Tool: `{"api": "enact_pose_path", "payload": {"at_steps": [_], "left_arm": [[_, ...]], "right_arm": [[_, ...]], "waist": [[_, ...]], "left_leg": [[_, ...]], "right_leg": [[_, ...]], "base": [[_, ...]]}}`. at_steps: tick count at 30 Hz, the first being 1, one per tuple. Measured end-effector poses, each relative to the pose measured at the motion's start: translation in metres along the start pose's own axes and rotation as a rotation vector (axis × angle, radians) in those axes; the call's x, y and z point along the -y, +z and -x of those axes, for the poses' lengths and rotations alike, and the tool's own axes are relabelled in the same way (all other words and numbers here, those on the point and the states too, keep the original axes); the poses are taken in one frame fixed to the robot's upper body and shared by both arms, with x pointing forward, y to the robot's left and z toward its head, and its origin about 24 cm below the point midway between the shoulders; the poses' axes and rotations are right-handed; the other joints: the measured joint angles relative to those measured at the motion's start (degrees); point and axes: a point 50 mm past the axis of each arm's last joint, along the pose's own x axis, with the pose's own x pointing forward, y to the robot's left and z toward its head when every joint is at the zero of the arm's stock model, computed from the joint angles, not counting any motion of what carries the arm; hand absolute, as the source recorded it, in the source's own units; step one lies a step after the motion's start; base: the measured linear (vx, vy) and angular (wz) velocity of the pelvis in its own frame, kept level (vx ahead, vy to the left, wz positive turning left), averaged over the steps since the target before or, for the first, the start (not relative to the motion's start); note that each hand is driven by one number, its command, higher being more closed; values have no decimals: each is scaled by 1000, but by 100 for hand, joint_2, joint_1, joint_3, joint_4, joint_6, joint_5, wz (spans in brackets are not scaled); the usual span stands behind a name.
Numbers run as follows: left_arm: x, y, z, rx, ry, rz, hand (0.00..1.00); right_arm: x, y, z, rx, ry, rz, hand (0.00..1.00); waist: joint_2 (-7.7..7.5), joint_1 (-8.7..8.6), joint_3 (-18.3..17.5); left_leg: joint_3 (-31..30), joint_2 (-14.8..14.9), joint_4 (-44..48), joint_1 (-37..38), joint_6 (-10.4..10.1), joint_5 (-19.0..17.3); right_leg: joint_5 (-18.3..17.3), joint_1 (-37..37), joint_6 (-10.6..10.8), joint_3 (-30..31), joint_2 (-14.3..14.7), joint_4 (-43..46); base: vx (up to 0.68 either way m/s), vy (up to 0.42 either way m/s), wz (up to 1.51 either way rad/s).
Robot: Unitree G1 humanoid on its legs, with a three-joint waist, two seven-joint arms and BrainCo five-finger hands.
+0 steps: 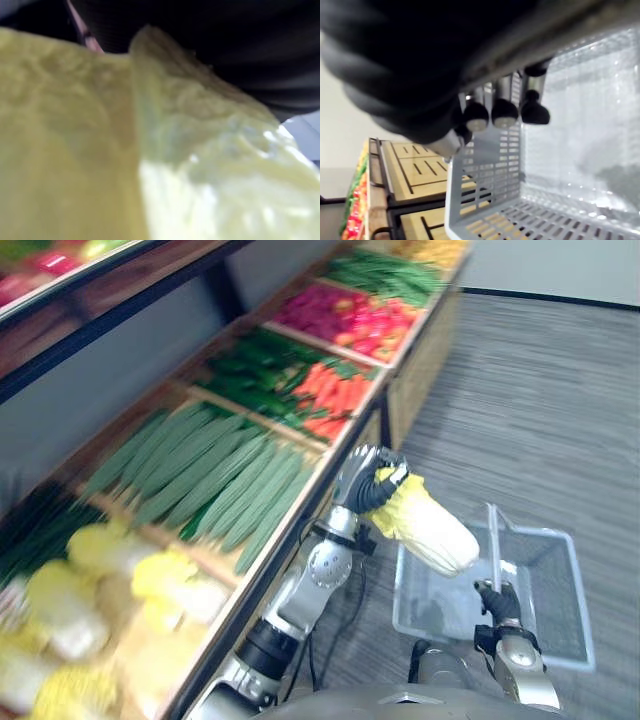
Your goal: Pick vegetable in the basket
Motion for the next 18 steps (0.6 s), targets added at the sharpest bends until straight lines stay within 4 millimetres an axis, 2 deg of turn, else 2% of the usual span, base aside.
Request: {"api": "enact_pose_path", "payload": {"at_steps": [1,2,3,4,5,6,7,8,9,10,11,13,14,15,16,18], "left_arm": [[8,-6,5,-35,-41,9,100],[10,-8,6,-44,-47,12,100],[8,-10,5,-58,-30,20,100],[5,-11,2,-63,-5,21,100],[3,-13,1,-69,5,16,100],[1,-21,2,-104,9,1,100],[-1,-31,2,-140,-4,-31,100],[0,-38,4,-169,-20,-45,100],[0,-41,6,-179,-26,-54,100],[-2,-46,6,-198,-39,-86,100],[-2,-49,6,-204,-47,-107,100],[-2,-60,6,-253,-76,-145,100],[-3,-70,8,-292,-101,-185,100],[-7,-79,10,-324,-121,-235,100],[-9,-82,10,-334,-128,-260,0],[-15,-87,2,-336,-146,-328,0]], "right_arm": [[-16,18,1,77,79,5,100],[-22,25,2,109,113,9,100],[-31,35,5,164,180,24,100],[-40,46,10,216,249,30,100],[-43,52,13,244,279,30,100],[-50,59,16,273,329,7,100],[-60,65,24,299,386,-12,100],[-62,69,29,312,436,-43,100],[-62,70,31,317,456,-53,100],[-62,76,37,334,496,-114,100],[-63,79,40,337,520,-153,100],[-73,82,51,322,649,-263,100],[-82,82,58,300,744,-346,100],[-88,82,64,279,822,-408,100],[-89,81,66,266,854,-434,100],[-92,79,75,234,968,-516,100]], "waist": [[-49,73,32],[-70,133,45],[-86,218,60],[-48,268,46],[61,298,19],[109,438,12],[-90,422,11],[-220,371,37],[-296,347,13],[-458,314,-60],[-520,324,-65],[-622,332,-51],[-671,316,-26],[-685,269,-10],[-714,242,-11],[-841,160,-60]], "left_leg": [[-287,-404,-672,-256,20,-138],[-448,-570,-1028,-323,13,-139],[-714,-804,-1844,-444,-38,-97],[-881,-877,-2722,-508,-121,8],[-938,-817,-3163,-514,-164,76],[-866,-679,-3176,-421,-157,489],[-657,-654,-2879,-415,-139,560],[-572,-669,-2613,-399,-14,529],[-497,-719,-2584,-403,62,485],[-340,-869,-2615,-347,273,503],[-250,-926,-2653,-293,322,493],[-31,-1011,-2725,-54,395,444],[55,-1057,-2862,246,430,421],[56,-1046,-3054,628,492,376],[25,-1046,-3106,780,515,353],[-138,-1025,-3160,1002,493,276]], "right_leg": [[1,20,-1,471,79,-62],[1,-1,-1,678,109,-81],[4,9,-6,1014,171,-215],[2,23,-2,1255,266,-374],[-5,37,14,1327,419,-440],[-26,-20,252,1465,560,-93],[-218,74,371,1344,484,229],[-425,263,365,1353,390,-40],[-428,290,359,1423,333,-99],[-504,197,503,1524,187,41],[-543,168,549,1552,137,129],[-666,-39,865,1523,80,821],[-676,-245,1280,1375,65,1614],[-510,-546,1498,1016,41,2483],[-542,-605,1382,843,2,2753],[-833,-844,1053,302,-210,2900]], "base": [[189,94,-161],[172,131,-209],[155,178,-193],[159,196,-187],[199,211,-174],[303,199,-136],[391,209,-121],[329,173,-66],[348,239,-45],[298,221,-33],[386,233,-36],[283,129,-30],[280,115,-17],[271,98,-5],[287,50,19],[304,-41,49]]}}
